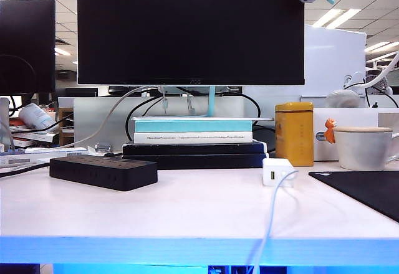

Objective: Plug the white charger into the left socket.

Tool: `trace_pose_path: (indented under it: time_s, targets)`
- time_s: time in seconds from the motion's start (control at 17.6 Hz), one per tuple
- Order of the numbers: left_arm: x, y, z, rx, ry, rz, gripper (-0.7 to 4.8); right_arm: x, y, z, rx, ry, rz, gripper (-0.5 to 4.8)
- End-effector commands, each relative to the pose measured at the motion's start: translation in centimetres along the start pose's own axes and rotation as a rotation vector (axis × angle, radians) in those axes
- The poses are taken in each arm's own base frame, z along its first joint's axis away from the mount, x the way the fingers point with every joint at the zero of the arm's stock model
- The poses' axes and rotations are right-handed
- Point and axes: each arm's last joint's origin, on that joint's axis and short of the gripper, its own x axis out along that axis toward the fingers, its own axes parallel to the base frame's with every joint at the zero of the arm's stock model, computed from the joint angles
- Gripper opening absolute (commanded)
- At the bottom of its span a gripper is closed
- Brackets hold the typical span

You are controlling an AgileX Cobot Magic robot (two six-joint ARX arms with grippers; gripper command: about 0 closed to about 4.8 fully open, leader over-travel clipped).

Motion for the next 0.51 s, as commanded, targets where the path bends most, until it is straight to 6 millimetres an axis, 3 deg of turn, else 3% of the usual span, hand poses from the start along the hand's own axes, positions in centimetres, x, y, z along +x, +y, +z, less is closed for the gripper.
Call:
trace_pose_path:
  time_s: [0.06, 0.4, 0.51]
  targets:
    - [0.0, 0.0, -0.1, -0.003, 0.009, -0.004, 0.26, 0.1, 0.0, -0.3, 0.004, 0.006, 0.002, -0.01]
    - [0.0, 0.0, -0.1, -0.008, 0.008, -0.004, 0.25, 0.1, 0.0, -0.2, 0.006, -0.002, 0.001, -0.01]
    - [0.0, 0.0, 0.4, -0.069, -0.037, -0.003, 0.11, 0.0, 0.0, 0.8, 0.067, -0.090, 0.004, -0.02]
